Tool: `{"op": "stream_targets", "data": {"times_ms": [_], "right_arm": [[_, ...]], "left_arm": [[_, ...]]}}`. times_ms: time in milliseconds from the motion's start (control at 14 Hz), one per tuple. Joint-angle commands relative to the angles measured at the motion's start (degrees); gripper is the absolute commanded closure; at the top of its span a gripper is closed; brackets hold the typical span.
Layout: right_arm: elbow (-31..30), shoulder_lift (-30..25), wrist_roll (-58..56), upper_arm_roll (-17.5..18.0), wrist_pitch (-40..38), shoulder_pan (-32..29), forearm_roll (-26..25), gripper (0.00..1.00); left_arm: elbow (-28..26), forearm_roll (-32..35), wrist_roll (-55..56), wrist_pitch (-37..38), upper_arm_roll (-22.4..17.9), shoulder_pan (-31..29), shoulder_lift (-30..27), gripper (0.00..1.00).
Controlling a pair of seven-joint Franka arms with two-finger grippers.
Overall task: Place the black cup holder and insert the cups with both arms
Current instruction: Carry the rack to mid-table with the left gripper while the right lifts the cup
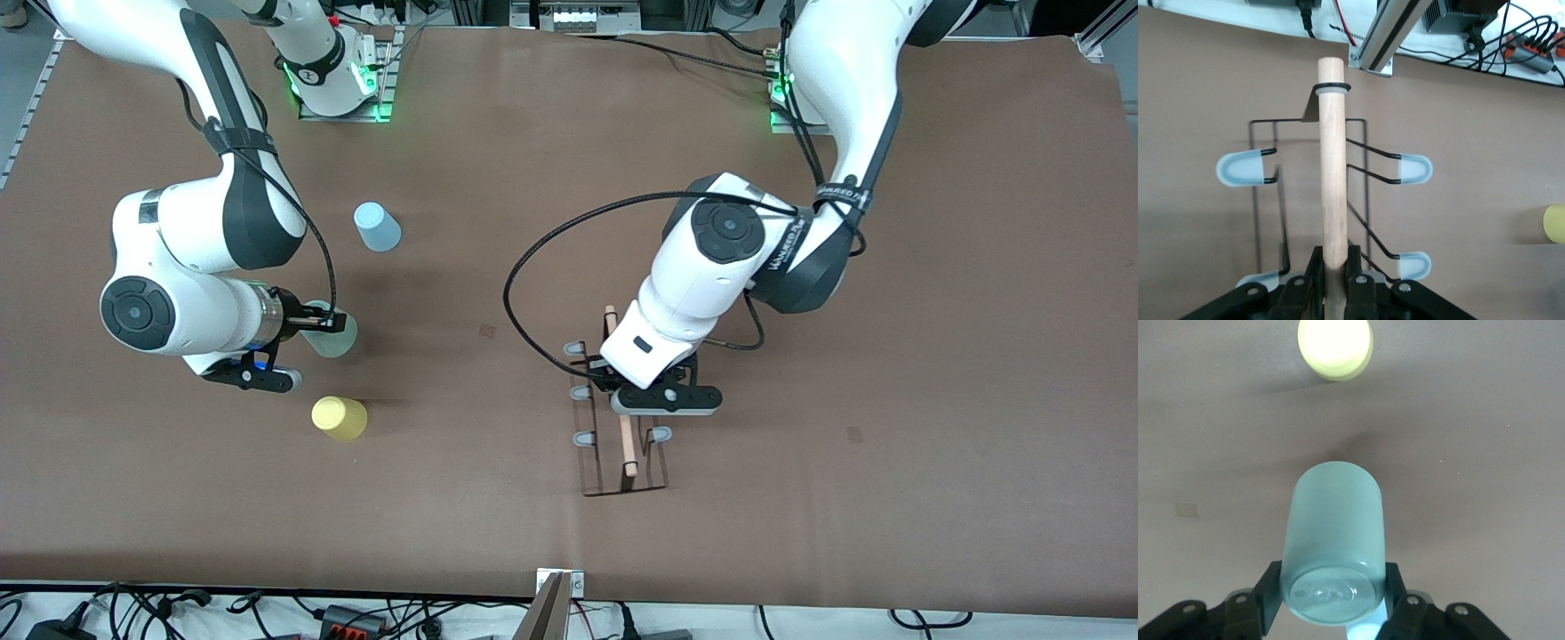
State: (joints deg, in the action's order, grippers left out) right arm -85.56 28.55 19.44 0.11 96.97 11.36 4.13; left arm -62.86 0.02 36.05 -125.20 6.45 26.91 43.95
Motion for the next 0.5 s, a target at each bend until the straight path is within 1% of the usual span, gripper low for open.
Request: {"op": "stream_targets", "data": {"times_ms": [0, 214, 427], "right_arm": [[0.5, 0.4, -0.3, 0.0, -1.0, -0.1, 0.7, 0.67], [0.2, 0.6, 0.3, 0.0, -1.7, 0.2, 1.1, 0.67], [0.0, 0.7, 0.3, 0.0, -1.9, 0.0, 1.4, 0.67]], "left_arm": [[2.7, -1.2, 2.2, 0.0, -0.4, 1.5, 2.4, 0.99], [2.5, -1.2, 3.3, 0.0, -0.4, 4.1, 4.7, 0.98], [2.8, -0.6, 2.1, -0.3, -1.0, 4.7, 6.2, 0.92]]}}
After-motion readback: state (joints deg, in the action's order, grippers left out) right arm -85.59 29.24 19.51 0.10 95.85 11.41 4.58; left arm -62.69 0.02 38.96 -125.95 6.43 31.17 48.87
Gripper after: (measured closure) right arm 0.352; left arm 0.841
